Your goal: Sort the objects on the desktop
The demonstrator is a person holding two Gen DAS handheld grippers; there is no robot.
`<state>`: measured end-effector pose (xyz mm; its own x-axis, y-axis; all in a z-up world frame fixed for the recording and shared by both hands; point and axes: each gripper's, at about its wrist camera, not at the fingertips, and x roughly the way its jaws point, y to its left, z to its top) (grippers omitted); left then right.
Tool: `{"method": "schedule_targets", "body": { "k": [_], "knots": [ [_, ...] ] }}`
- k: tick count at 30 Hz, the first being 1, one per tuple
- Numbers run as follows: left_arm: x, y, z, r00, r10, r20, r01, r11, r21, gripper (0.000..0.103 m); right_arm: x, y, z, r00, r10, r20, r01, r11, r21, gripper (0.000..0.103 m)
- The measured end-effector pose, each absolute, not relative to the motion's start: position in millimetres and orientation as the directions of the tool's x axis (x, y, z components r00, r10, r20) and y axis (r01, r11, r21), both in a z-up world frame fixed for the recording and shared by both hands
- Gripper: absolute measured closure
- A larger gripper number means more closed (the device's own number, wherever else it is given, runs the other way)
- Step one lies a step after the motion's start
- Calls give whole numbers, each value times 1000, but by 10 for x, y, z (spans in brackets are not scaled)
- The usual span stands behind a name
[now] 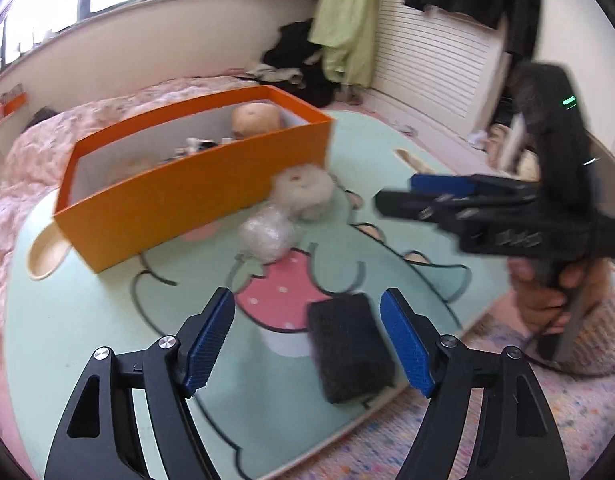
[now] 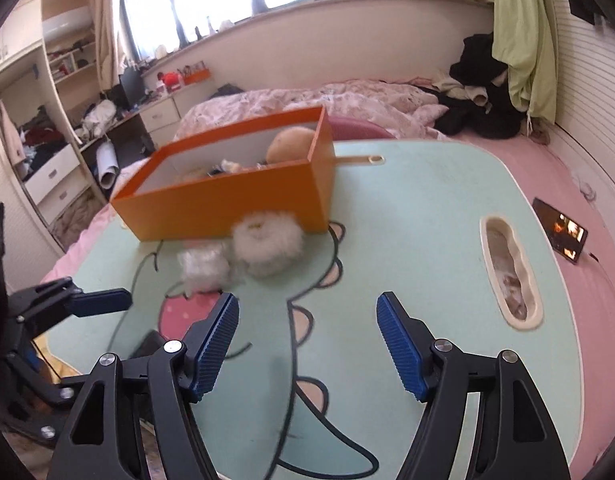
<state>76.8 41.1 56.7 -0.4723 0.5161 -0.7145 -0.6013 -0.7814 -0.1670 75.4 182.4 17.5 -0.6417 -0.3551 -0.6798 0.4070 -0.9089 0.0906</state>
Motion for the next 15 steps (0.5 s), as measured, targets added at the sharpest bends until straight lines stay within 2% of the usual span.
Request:
{"method": "schedule_targets", "body": {
  "k": [2, 4, 5, 6, 7, 10, 15],
  "knots": [
    [805, 485, 527, -432, 517, -739, -634, -757, -159, 27, 771, 1845, 49, -644, -310, -700, 385, -921, 55, 31],
    [772, 521, 454, -412, 500, -762, -631, -760, -157, 28, 785, 1853, 26, -653, -304, -694, 378, -925, 50, 22],
    [733, 509, 414, -388, 512, -767, -628, -755, -187, 32, 780, 1850, 14, -655, -297, -695, 373, -927, 44, 20],
    [694, 476, 389, -373, 528, -763, -623, -752, -216, 54, 777, 1839, -4, -658, -284, -697, 368, -929, 32, 19],
    [680, 441, 385, -372, 539, -756, -617, -752, -233, 61, 777, 1822, -20, -661, -273, -699, 364, -931, 20, 16],
    [671, 321, 393, -380, 553, -741, -589, -763, -268, 61, 780, 1769, -44, -662, -258, -704, 372, -928, -9, 11],
    [685, 133, 637, -483, 557, -675, -567, -787, -244, 61, 795, 1730, -42, -664, -244, -707, 371, -928, -29, 10]
  ]
}}
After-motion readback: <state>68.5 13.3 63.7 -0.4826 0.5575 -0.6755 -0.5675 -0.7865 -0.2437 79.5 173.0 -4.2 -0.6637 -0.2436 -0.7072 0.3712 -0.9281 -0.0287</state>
